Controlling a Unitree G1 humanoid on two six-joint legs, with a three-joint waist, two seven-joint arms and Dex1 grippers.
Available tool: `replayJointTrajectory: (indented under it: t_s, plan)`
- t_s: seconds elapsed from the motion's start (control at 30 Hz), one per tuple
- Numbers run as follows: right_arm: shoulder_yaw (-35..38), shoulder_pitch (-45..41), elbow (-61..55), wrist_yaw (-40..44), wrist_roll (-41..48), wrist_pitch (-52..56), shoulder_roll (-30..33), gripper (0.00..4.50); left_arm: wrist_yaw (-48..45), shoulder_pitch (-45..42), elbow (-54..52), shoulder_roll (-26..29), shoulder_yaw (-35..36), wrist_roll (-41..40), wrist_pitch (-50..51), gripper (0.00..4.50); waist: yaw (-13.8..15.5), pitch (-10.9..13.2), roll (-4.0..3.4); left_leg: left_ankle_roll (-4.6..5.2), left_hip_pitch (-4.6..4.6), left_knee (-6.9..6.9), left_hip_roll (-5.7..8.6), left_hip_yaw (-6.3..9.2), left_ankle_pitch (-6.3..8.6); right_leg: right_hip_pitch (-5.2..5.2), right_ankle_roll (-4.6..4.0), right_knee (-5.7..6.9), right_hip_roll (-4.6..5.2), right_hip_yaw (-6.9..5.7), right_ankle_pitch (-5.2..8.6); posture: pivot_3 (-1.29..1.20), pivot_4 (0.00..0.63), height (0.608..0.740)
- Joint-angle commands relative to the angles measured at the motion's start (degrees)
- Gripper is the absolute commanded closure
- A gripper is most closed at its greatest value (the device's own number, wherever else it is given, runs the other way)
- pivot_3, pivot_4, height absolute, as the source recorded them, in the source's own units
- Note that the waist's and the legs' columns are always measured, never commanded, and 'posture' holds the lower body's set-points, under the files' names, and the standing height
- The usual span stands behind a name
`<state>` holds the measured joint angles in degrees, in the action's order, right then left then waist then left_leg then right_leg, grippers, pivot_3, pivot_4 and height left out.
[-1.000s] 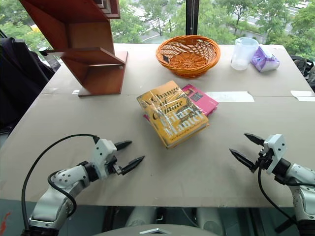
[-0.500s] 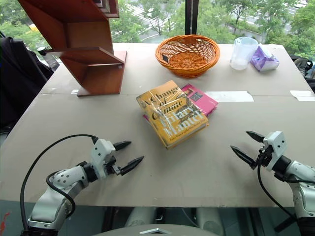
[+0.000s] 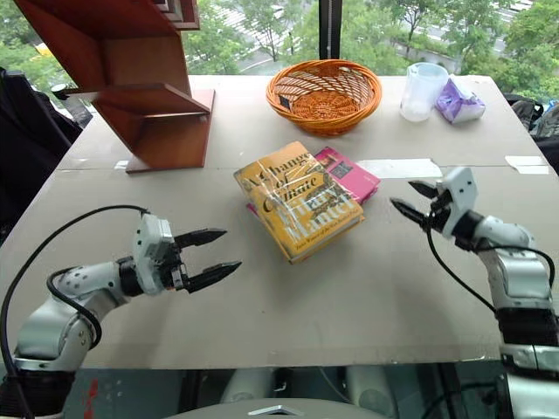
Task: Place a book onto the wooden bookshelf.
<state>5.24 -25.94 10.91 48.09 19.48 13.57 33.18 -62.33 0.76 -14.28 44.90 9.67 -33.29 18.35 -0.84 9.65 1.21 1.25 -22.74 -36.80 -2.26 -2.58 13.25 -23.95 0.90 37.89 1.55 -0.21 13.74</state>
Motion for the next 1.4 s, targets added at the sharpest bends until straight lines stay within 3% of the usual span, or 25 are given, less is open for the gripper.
replayJointTrajectory:
  t_s: [0.03,0.1,0.33,0.53,0.87,1.17,1.27,1.4]
  plan:
    - [-4.17,-7.25,7.27,0.77,-3.68,-0.63,-2.13,3.6,-2.36,-2.31,2.37,2.94,3.39,-0.22,-0.76,0.0,0.0,0.01,0.01,0.0,-0.03,0.0,0.0,-0.02,0.0,0.0,-0.03,-0.02,0.0,0.0,-0.04,0.0,0.15,0.739]
    - [-6.46,-11.88,11.97,1.79,-5.17,-1.13,-4.17,4.4,-3.04,-3.18,3.52,4.54,5.24,-0.34,-0.62,0.0,0.0,0.06,0.07,0.0,-0.14,0.03,0.0,-0.03,0.0,-0.12,-0.15,-0.02,-0.01,0.0,-0.13,0.0,0.15,0.739]
    - [-9.39,-19.85,23.86,5.32,-8.39,-5.75,-7.97,4.4,-5.53,-0.45,-1.37,8.5,14.5,-5.63,2.81,0.0,0.01,0.27,0.24,-0.01,-0.29,0.06,0.0,0.0,0.0,-0.25,-0.12,-0.06,0.13,0.01,-0.14,0.0,0.15,0.739]
    - [-11.0,-21.29,24.44,9.71,-8.89,-6.32,-10.24,4.4,-5.39,4.24,-3.78,9.42,20.86,-7.24,5.44,0.0,-0.17,0.29,0.24,0.0,-0.25,0.05,0.01,-0.04,0.0,-0.25,-0.12,-0.01,0.26,0.0,-0.15,0.0,0.15,0.739]
    - [-13.29,-20.36,19.54,9.95,-9.97,-5.68,-14.92,4.4,-3.49,6.9,-6.4,6.73,20.13,-7.95,5.98,0.0,-0.19,0.3,0.22,-0.01,-0.19,0.04,-0.07,0.0,0.0,-0.25,-0.14,0.09,0.27,0.0,-0.16,0.0,0.15,0.739]
    - [-12.78,-18.8,17.56,8.74,-10.55,-5.67,-14.61,4.4,-2.24,7.27,-6.43,4.11,19.96,-8.9,6.59,0.0,-0.17,0.3,0.22,-0.01,-0.19,0.04,-0.04,-0.02,0.0,-0.25,-0.14,0.09,0.35,0.0,-0.16,0.0,0.15,0.739]
    - [-10.86,-17.73,15.82,6.86,-11.5,-7.8,-11.25,4.4,3.39,6.61,-5.79,-0.45,20.81,-13.28,10.33,0.0,-0.1,0.3,0.22,-0.01,-0.18,0.03,-0.04,-0.03,0.0,-0.25,-0.14,0.1,0.37,0.0,-0.17,0.0,0.15,0.739]
    - [-7.7,-11.84,4.27,9.91,-8.27,-4.87,-3.85,4.4,17.14,5.69,-3.51,-6.53,21.17,-26.18,24.59,0.0,0.47,0.3,0.23,-0.01,-0.25,-0.02,0.02,0.06,0.0,-0.21,-0.12,0.06,0.38,0.04,-0.17,0.0,0.15,0.739]
